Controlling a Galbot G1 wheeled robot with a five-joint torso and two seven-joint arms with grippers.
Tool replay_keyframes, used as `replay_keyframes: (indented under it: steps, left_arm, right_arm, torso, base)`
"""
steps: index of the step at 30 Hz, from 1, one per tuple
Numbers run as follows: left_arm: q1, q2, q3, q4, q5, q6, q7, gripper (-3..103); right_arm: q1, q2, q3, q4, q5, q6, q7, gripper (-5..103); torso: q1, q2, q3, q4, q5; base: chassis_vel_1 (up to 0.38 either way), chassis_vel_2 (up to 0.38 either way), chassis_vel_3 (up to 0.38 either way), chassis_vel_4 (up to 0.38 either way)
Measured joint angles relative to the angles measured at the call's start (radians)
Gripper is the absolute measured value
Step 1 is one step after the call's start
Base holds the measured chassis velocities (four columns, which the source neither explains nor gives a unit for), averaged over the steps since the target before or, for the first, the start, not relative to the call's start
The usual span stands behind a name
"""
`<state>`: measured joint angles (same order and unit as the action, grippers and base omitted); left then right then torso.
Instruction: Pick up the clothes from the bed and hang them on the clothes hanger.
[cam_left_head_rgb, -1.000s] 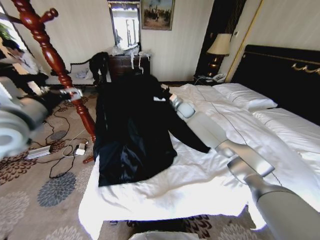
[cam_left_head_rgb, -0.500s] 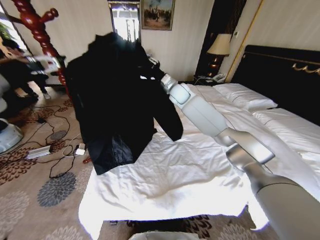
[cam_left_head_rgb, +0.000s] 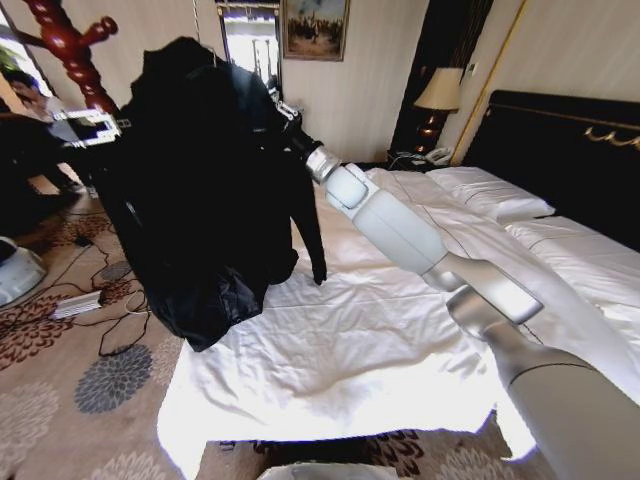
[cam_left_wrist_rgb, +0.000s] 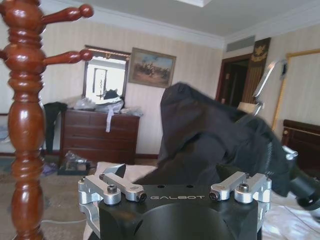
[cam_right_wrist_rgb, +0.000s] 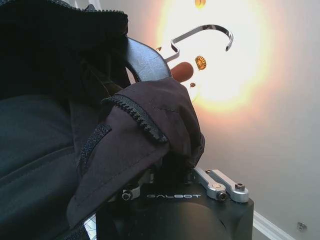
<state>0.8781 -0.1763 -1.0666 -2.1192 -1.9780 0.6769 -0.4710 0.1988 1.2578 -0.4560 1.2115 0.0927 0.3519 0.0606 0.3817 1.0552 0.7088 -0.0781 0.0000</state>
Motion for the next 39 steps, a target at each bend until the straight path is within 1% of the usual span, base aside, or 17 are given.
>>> replay_keyframes:
  steps: [5,9,14,16,17,18,24,25,27,29,31,33,34,36,37,38,39]
  left_arm:
    - [-0.001,0.008,-0.007,-0.006,-0.008,0.013,0.006,100]
    - [-0.002,0.017,0.021,0.010,-0.007,0.038,0.008,100]
    - [-0.010,0.021,0.074,0.030,0.007,0.059,0.022,100]
    - [-0.036,0.021,0.128,0.039,0.040,0.061,0.042,100]
    - [-0.066,0.021,0.166,0.043,0.049,0.062,0.048,103]
    - [-0.092,0.020,0.199,0.046,0.055,0.062,0.053,101]
    - [-0.097,0.033,0.224,0.038,0.065,0.062,0.072,97]
    - [-0.091,0.039,0.224,0.034,0.067,0.061,0.075,96]
    - [-0.080,0.049,0.224,0.022,0.070,0.061,0.077,85]
    - [-0.076,0.053,0.224,0.017,0.069,0.061,0.077,85]
    - [-0.069,0.060,0.227,0.004,0.065,0.061,0.078,75]
    - [-0.066,0.063,0.228,-0.006,0.060,0.060,0.078,64]
    - [-0.066,0.063,0.228,-0.006,0.060,0.060,0.078,64]
    - [-0.063,0.063,0.232,-0.015,0.061,0.060,0.078,53]
    - [-0.061,0.063,0.233,-0.017,0.063,0.059,0.078,53]
    - [-0.058,0.063,0.235,-0.022,0.066,0.059,0.078,47]
    - [-0.058,0.063,0.235,-0.022,0.066,0.059,0.078,47]
  right_arm:
    - [-0.016,-0.004,0.001,0.004,-0.033,0.013,0.000,22]
    - [-0.018,0.005,0.003,0.007,-0.050,0.026,0.000,22]
    - [-0.016,0.021,-0.001,0.002,-0.057,0.037,-0.002,22]
    - [-0.019,0.026,-0.001,0.000,-0.065,0.047,-0.004,22]
    - [-0.021,0.027,-0.001,-0.001,-0.069,0.050,-0.005,22]
    - [-0.024,0.029,-0.001,-0.001,-0.075,0.053,-0.006,22]
    - [-0.024,0.048,-0.005,-0.005,-0.096,0.054,-0.012,22]
    - [-0.024,0.054,-0.009,-0.006,-0.103,0.054,-0.015,22]
    - [-0.024,0.060,-0.015,-0.006,-0.114,0.054,-0.019,22]
    - [-0.024,0.061,-0.018,-0.006,-0.119,0.054,-0.021,22]
    - [-0.023,0.059,-0.021,-0.006,-0.124,0.054,-0.023,22]
    - [-0.017,0.058,-0.021,-0.005,-0.125,0.054,-0.024,22]
    - [-0.017,0.058,-0.021,-0.005,-0.125,0.054,-0.024,22]
    - [-0.008,0.055,-0.022,-0.005,-0.125,0.054,-0.026,22]
    - [-0.005,0.055,-0.022,-0.005,-0.125,0.054,-0.028,22]
    - [-0.002,0.053,-0.024,-0.005,-0.124,0.054,-0.030,22]
    - [-0.002,0.053,-0.024,-0.005,-0.124,0.054,-0.030,22]
  torso:
    - [0.000,0.000,0.000,0.0002,0.0000]
    - [0.000,0.000,0.000,0.0002,0.0001]
    - [0.000,0.000,0.000,0.0004,-0.0002]
    - [0.000,0.000,0.000,0.0004,-0.0002]
    - [0.000,0.000,0.000,0.0004,-0.0002]
    - [0.000,0.000,0.000,-0.0001,-0.0001]
    - [0.000,0.000,0.000,0.0002,-0.0001]
    - [0.000,0.000,0.000,0.0005,-0.0002]
    - [0.000,0.000,0.000,0.0007,-0.0002]
    - [0.000,0.000,0.000,0.0007,-0.0002]
    - [0.000,0.000,0.000,0.0000,0.0000]
    - [0.000,0.000,0.000,-0.0001,0.0001]
    - [0.000,0.000,0.000,-0.0001,0.0001]
    - [0.000,0.000,0.000,0.0003,0.0000]
    - [0.000,0.000,0.000,0.0003,0.0000]
    - [0.000,0.000,0.000,0.0003,0.0000]
    - [0.000,0.000,0.000,0.0003,0.0000]
  base:
    - [0.000,0.000,0.000,0.000]
    - [0.000,0.000,0.000,0.000]
    - [0.000,0.000,0.000,0.000]
    - [0.000,0.000,0.000,0.000]
    - [0.000,0.000,0.000,0.000]
    - [0.000,0.000,0.000,0.000]
    - [0.000,0.000,0.000,0.000]
    - [0.000,0.000,0.000,0.000]
    - [0.000,0.000,0.000,0.000]
    - [0.000,0.000,0.000,0.000]
    - [0.000,0.000,0.000,0.000]
    - [0.000,0.000,0.000,0.000]
    - [0.000,0.000,0.000,0.000]
    - [0.000,0.000,0.000,0.000]
    - [0.000,0.000,0.000,0.000]
    - [0.000,0.000,0.000,0.000]
    - [0.000,0.000,0.000,0.000]
